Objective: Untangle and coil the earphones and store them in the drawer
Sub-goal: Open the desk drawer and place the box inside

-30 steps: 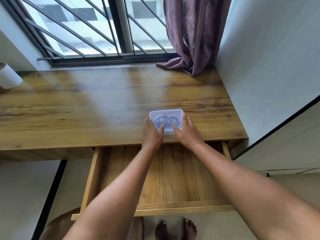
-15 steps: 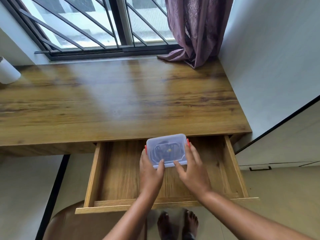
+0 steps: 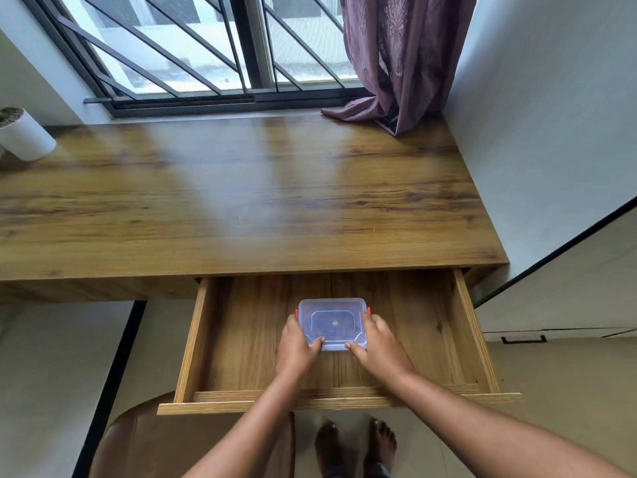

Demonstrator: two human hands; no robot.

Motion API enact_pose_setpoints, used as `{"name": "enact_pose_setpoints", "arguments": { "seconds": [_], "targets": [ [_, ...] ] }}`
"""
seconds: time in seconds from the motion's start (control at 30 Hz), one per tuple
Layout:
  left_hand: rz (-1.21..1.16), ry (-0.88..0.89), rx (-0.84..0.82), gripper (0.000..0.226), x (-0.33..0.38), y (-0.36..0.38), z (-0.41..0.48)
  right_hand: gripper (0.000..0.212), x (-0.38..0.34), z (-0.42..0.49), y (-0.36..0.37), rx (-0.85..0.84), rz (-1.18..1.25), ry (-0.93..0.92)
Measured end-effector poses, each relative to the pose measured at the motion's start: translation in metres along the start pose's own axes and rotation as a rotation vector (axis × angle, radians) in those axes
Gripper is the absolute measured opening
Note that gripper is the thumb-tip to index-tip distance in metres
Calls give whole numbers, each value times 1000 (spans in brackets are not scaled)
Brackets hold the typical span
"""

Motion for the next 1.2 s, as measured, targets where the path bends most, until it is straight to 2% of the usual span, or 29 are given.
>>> {"name": "enact_pose_setpoints", "arguments": {
  "seconds": [0.2,0.3,0.4,0.57,0.63,0.8,0.93,1.2],
  "targets": [
    [17,-9,-8,74,-5,6,3,82,1,3,7,-41,-44,7],
    [64,47,3,79,0,2,-2,83,-2,-2,3,-28,-119,-20],
    [141,251,75,84,16,-11,-20,75,-12,-17,-8,61,-170,-151],
    [194,766,-58,57,32,-10,-83,59,-29,-78,-9,132,-242,-561],
    [301,868,-66,53,25,-7,-102,55,-24,-98,1,122,-318,-658],
    [486,909,-103,55,4,0,-116,53,-11,-112,10,146,-439,-752],
    [566,946,-118,56,3,0,-115,53,-11,-108,11,129,-458,-731],
    [583,810,-158,64,14,-1,-90,54,-15,-83,5,91,-482,-658]
  ]
}}
Point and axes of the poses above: each hand's wrist, its own z-axis towards the middle knuckle, its own y-axis out of the palm, x = y × z, the point moved 9 cm from there along z, towards the middle knuckle, and after that the axes turned 12 degrees about x, right-handed, at the moved point
